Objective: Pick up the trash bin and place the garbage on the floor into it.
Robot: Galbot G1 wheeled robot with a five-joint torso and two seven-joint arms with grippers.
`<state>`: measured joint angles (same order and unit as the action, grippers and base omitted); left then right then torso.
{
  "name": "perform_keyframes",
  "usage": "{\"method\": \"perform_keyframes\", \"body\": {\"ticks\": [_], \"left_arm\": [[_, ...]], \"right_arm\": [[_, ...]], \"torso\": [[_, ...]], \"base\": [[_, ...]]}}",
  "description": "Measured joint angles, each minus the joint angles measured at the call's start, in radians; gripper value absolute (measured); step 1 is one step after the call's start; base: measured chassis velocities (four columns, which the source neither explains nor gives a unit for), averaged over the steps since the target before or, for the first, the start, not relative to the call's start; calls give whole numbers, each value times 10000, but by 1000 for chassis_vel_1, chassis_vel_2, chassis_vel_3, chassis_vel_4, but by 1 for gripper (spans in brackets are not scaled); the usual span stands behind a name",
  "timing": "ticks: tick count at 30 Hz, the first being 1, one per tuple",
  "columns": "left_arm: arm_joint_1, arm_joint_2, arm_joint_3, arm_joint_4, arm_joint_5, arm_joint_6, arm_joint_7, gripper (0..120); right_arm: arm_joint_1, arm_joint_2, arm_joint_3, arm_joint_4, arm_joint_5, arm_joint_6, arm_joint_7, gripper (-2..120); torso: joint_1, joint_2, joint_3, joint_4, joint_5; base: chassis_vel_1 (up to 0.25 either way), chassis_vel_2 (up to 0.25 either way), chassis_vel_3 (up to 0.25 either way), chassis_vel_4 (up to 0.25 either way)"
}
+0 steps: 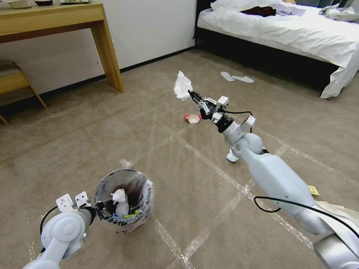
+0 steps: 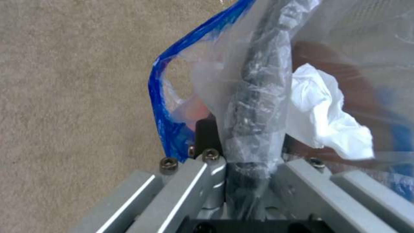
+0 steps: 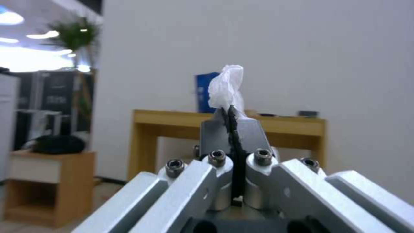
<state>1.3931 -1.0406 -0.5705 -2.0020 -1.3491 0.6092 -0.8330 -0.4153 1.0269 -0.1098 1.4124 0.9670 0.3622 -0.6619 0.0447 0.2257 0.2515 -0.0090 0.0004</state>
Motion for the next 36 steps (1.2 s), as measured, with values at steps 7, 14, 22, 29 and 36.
{"method": "perform_keyframes", "body": {"ticks": [7,14,22,29,36], "left_arm": [[-13,-40,15,31,-8,-5,58,0],[-65,-42,8,34,-1,-23,90,0],[-47,-48,-61,-25,0,-29,88,0],[11,-60,-92,-185,-3,-29,73,0],[88,-64,-109,-382,-54,-30,2,0]], "right_arm": [[433,-528,-1085,539,38,-11,-963,0],[653,-492,-2246,1001,-239,111,-1522,0],[450,-390,-3355,1626,-631,148,-1595,0],[91,-393,-3960,1687,-1035,225,-1590,0],[-232,-407,-4403,1582,-1436,312,-1583,0]], "torso": [[0,0,0,2,-1],[0,0,0,2,-2],[0,0,0,2,-3],[0,0,0,0,-3],[0,0,0,1,-2]], "base": [[0,0,0,0],[0,0,0,0],[0,0,0,0],[0,0,0,0],[0,0,0,0]]}}
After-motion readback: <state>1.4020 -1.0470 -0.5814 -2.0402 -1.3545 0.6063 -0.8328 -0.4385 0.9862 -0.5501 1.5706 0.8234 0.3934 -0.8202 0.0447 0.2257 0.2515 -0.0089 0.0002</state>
